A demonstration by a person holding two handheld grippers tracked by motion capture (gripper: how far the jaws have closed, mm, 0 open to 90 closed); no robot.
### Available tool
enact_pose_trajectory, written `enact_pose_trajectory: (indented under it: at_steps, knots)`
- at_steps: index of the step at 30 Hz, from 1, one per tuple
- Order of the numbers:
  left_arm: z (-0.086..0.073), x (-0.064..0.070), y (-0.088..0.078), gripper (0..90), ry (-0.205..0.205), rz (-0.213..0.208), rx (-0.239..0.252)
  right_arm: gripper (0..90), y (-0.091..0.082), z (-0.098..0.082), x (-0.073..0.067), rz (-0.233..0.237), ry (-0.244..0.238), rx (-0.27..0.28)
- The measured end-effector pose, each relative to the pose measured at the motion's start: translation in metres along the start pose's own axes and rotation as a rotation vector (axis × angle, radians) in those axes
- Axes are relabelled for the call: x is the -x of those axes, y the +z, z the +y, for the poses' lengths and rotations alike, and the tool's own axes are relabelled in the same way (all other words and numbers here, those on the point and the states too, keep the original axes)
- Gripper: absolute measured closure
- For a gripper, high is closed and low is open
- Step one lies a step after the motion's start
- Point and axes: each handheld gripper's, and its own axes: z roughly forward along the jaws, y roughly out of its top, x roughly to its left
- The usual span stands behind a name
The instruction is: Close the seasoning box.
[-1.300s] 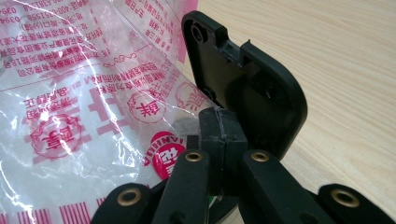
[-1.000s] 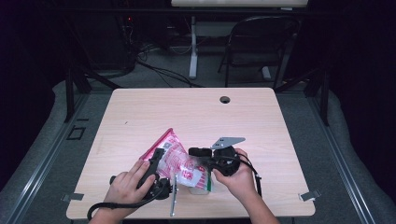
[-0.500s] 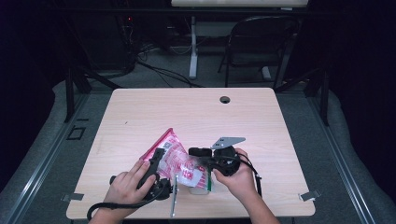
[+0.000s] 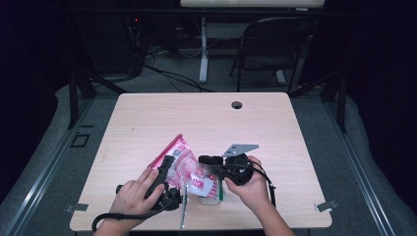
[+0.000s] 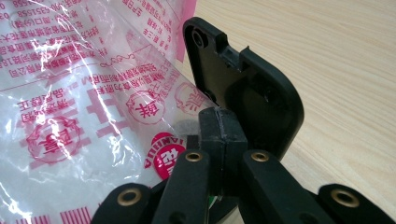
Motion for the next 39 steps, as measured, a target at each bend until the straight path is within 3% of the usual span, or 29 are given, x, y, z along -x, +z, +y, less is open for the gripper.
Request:
enact_pose_trajectory:
  at_steps: [39]
  knots:
    - [0.0022,-0.0028,-0.0025,70.8,0.036,0.013,0.001,90.0,0.0015,0.0003,-0.0014,-0.003,-0.010,-0.004]
